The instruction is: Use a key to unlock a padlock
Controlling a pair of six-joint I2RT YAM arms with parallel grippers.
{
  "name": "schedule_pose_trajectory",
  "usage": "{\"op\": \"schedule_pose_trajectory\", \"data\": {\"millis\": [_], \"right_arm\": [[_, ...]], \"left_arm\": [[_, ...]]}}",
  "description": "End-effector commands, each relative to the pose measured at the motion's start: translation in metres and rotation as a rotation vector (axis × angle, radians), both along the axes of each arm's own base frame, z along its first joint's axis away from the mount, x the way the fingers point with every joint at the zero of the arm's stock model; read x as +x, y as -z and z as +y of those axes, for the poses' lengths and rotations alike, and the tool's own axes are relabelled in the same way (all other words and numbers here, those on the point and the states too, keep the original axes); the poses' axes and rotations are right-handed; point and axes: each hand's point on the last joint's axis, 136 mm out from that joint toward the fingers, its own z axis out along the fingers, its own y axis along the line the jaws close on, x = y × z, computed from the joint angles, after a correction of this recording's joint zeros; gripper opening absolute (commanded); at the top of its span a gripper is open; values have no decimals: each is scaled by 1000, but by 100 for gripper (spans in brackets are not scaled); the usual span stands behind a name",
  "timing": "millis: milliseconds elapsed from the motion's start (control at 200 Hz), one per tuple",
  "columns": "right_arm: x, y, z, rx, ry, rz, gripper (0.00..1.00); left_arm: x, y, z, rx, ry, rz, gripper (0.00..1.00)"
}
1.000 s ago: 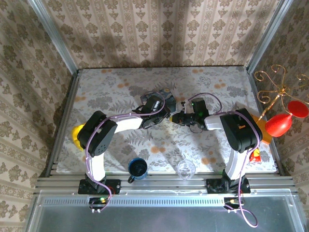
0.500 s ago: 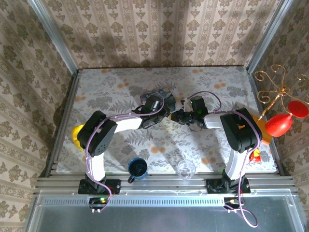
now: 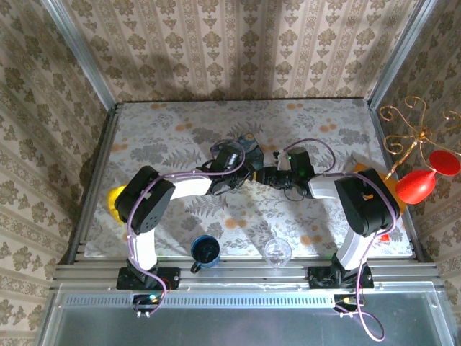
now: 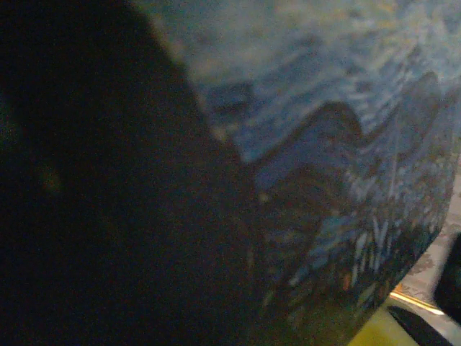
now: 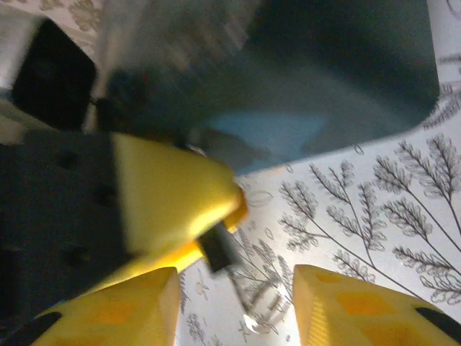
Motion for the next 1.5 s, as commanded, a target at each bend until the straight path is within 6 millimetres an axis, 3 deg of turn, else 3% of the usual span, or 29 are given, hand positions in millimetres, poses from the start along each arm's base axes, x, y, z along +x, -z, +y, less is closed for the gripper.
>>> {"op": "schedule_pose_trajectory", "data": {"millis": [0, 130, 345, 610, 875, 1321, 1496], "right_arm": [[5, -26, -4, 10, 20, -109, 47], [-2, -29, -11, -25, 35, -112, 51], [-17, -30, -20, -125, 58, -131, 40], [-43, -19, -25, -459, 61, -154, 40], [-49, -32, -33, -609, 111, -209, 39], [-53, -29, -37, -736, 106, -211, 39], [-51, -29, -30, -718, 93, -207, 39]], "left_arm": [[-12, -8, -4, -28, 36, 22, 0], [-11, -8, -3, -30, 32, 21, 0], [-10, -11, -5, -37, 43, 12, 0], [-11, -13, -7, -41, 63, 7, 0], [-12, -15, -7, -29, 77, 7, 0], [-15, -15, -1, 1, 83, 25, 0], [-16, -17, -1, 3, 86, 26, 0]]}}
